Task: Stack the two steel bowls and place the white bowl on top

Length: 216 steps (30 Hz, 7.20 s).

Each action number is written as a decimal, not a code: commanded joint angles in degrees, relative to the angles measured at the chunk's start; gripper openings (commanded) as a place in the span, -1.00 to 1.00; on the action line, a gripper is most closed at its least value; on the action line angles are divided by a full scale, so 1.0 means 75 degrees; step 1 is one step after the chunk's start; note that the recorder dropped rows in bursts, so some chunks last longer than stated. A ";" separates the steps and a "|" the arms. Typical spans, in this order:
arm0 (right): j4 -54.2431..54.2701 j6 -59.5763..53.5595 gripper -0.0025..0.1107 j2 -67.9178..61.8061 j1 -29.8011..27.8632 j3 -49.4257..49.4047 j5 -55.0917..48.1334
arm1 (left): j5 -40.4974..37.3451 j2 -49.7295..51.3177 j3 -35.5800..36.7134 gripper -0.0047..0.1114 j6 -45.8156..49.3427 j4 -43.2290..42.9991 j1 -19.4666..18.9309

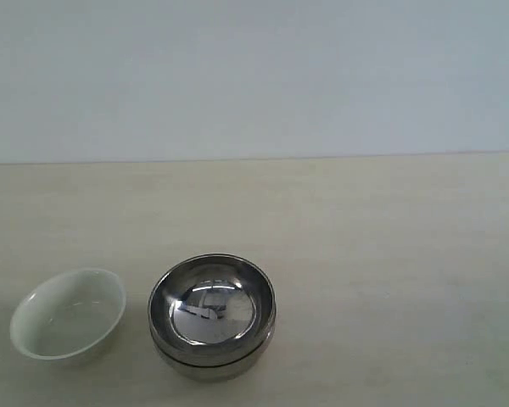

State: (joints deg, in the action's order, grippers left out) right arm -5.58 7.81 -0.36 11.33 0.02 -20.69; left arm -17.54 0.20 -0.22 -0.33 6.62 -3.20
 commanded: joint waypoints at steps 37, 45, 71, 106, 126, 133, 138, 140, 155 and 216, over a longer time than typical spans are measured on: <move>-0.0009 -0.0006 -0.96 0.0048 -0.0049 -0.0002 0.0021 | -0.1089 -0.0027 0.0025 -0.85 -0.0816 0.5425 0.0056; -0.0009 -0.0006 -0.96 0.0048 -0.0049 -0.0002 0.0021 | -0.0681 -0.0027 0.0025 -0.85 -0.0816 0.5612 0.0056; -0.0009 -0.0006 -0.96 0.0048 -0.0049 -0.0002 0.0006 | -0.0753 0.4281 -0.4022 -0.85 0.4063 0.6380 0.0056; -0.0009 -0.0006 -0.96 0.0048 -0.0049 -0.0002 0.0022 | -0.1767 1.2694 -0.6096 0.18 0.2373 0.2599 0.0056; -0.0009 -0.0006 -0.96 0.0048 -0.0049 -0.0002 0.0022 | -0.1374 1.3654 -0.6096 -0.85 0.2373 0.2797 0.0056; -0.0009 -0.0006 -0.96 0.0048 -0.0049 -0.0002 0.0022 | -0.1690 1.3614 -0.6096 -0.85 0.2561 0.2860 0.0056; -0.0009 -0.0006 -0.96 0.0048 -0.0049 -0.0002 0.0022 | -0.1806 1.2918 -0.6114 -0.85 0.2548 0.3002 0.0056; -0.0009 -0.0006 -0.96 0.0048 -0.0049 -0.0002 0.0022 | -0.2096 1.2472 -0.6242 -0.85 0.2548 0.3032 0.0056; -0.0009 -0.0006 -0.96 0.0048 -0.0049 -0.0002 0.0008 | -0.4318 1.0686 -0.7175 -0.85 0.2928 0.4635 0.0073; -0.0009 -0.0006 -0.96 0.0048 -0.0049 -0.0002 0.0025 | -0.2092 1.3128 -0.7123 -0.10 0.3465 0.6187 0.3102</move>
State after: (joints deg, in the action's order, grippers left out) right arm -5.46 7.81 -0.36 11.33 0.02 -20.69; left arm -33.06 98.69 -53.63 25.07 51.99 19.85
